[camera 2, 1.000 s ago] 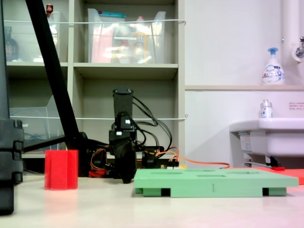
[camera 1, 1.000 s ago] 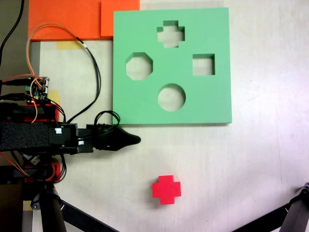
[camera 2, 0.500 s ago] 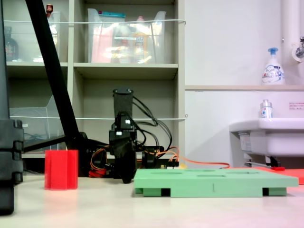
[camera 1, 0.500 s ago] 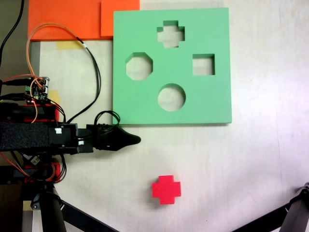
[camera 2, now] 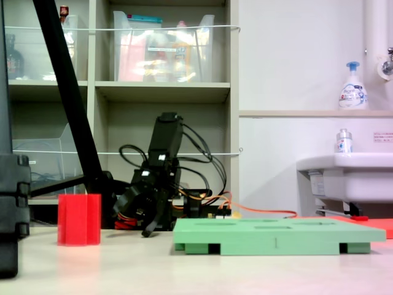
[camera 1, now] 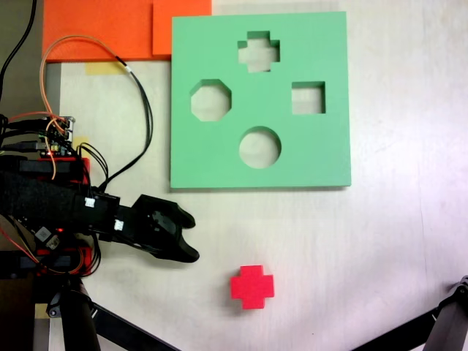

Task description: Put the cross columnar block into the corresponding hole

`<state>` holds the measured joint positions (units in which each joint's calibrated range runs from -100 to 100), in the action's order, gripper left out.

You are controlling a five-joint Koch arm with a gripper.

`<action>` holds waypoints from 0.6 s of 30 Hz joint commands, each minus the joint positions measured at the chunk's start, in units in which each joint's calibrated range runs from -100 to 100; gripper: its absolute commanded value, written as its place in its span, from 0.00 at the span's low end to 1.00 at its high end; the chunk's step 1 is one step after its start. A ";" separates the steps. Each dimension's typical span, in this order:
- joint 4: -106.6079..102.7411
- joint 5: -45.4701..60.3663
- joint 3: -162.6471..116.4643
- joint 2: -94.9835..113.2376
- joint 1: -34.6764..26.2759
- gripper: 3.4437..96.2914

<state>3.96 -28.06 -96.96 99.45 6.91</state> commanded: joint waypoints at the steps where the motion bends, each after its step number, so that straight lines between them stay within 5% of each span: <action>1: -40.03 -6.11 20.49 0.55 1.71 0.45; 9: -90.00 -12.75 67.65 -15.65 1.56 0.45; 16: -103.96 -12.65 97.26 -38.00 3.86 0.45; 18: -103.96 -12.41 101.45 -42.33 4.05 0.53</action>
<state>-96.97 -40.90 -0.73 59.10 10.77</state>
